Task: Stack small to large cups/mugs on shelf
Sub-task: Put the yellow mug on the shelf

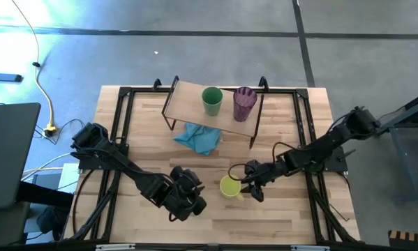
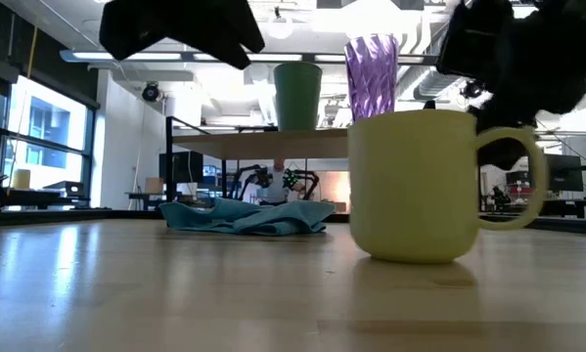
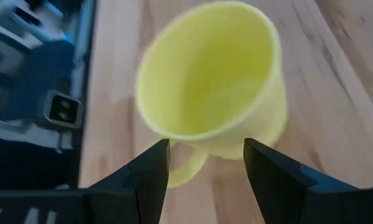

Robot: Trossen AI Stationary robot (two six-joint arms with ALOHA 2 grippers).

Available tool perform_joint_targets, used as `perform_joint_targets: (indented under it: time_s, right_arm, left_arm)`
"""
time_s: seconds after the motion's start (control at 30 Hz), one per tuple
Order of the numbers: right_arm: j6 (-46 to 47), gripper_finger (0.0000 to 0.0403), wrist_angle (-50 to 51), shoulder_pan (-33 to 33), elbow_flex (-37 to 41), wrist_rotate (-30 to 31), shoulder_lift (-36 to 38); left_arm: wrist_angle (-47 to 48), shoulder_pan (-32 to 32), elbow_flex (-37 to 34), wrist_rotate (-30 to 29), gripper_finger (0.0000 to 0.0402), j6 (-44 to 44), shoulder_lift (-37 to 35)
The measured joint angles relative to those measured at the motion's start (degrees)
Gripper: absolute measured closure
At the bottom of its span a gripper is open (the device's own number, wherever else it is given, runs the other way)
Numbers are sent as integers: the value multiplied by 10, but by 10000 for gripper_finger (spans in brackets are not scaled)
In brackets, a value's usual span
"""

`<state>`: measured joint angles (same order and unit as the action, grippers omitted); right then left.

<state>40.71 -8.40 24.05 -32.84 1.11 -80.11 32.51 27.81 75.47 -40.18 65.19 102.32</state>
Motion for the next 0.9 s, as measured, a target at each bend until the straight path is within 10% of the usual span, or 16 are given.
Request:
perform_joint_targets:
  time_s: [0.9]
  right_arm:
    - [-80, 206, 111, -8, -179, -87, -159]
  left_arm:
    - [43, 73, -12, 10, 321, 141, 0]
